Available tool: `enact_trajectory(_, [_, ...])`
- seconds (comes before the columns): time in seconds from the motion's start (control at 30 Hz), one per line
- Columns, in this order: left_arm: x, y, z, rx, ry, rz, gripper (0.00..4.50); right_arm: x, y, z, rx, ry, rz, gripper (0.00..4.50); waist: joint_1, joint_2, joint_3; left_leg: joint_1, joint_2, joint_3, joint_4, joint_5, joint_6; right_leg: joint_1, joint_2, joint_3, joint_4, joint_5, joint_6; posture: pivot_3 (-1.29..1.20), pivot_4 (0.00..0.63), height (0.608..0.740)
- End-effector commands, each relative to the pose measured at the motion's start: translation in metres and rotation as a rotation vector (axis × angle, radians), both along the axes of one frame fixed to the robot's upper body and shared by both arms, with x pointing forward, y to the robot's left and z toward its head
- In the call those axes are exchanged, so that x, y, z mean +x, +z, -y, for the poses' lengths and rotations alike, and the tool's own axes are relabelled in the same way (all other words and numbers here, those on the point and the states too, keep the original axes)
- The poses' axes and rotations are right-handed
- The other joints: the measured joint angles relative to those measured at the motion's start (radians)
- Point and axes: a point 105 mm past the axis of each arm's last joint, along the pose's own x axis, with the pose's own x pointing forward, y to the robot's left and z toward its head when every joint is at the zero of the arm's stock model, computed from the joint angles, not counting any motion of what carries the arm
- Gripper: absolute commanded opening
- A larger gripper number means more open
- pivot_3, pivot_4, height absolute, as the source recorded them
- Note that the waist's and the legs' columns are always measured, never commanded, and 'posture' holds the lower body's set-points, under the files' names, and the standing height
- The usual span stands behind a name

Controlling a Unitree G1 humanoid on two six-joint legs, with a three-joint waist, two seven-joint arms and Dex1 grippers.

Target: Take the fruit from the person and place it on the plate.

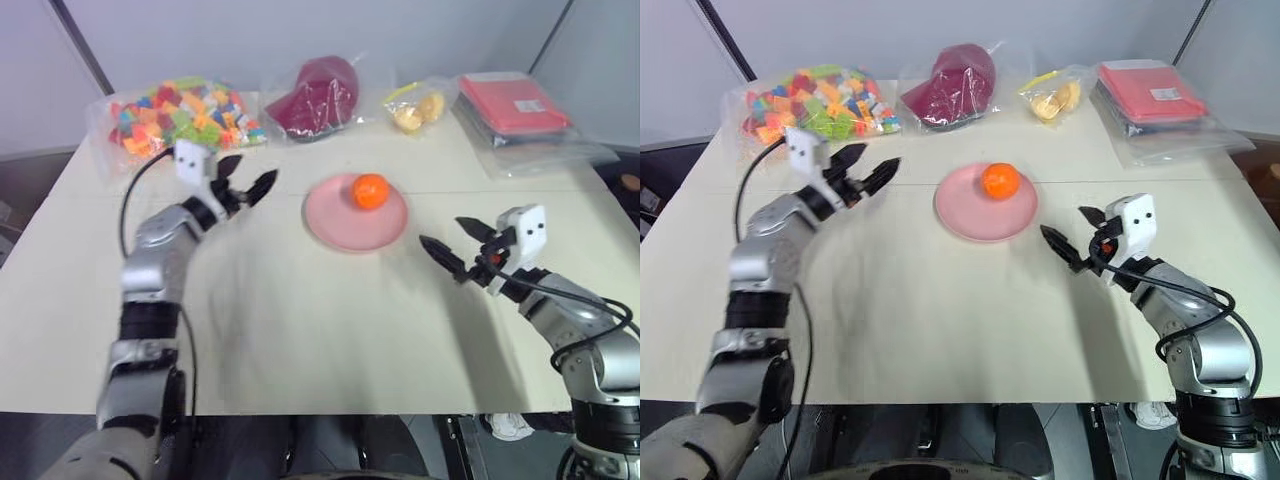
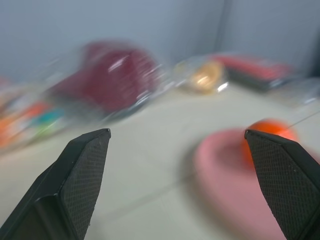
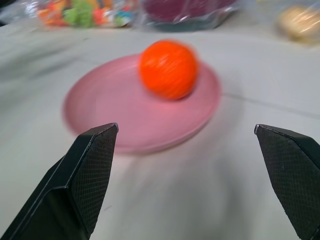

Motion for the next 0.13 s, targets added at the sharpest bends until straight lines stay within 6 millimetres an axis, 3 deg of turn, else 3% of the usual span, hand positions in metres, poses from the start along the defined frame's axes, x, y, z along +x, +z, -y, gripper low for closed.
enact_trajectory(0.03, [-0.018, 0.020, -0.021, 0.001, 0.061, 0.063, 4.48, 0.005, 0.015, 0.014, -0.023, -0.045, 0.071, 4.50, 0.004, 0.000, 0.000, 0.000, 0.000, 0.000, 0.000, 0.000, 0.000, 0.000, 0.000, 0.000, 0.000, 0.000, 0.000, 0.00, 0.150, 0.740])
enact_trajectory(0.13, [-0.034, 0.012, -0.032, 0.024, 0.108, 0.037, 4.48, 0.010, 0.016, 0.026, -0.020, -0.096, 0.084, 4.50, 0.008, 0.000, 0.000, 0.000, 0.000, 0.000, 0.001, 0.000, 0.000, 0.001, -0.001, 0.000, -0.001, 0.000, 0.000, 0.00, 0.150, 0.740])
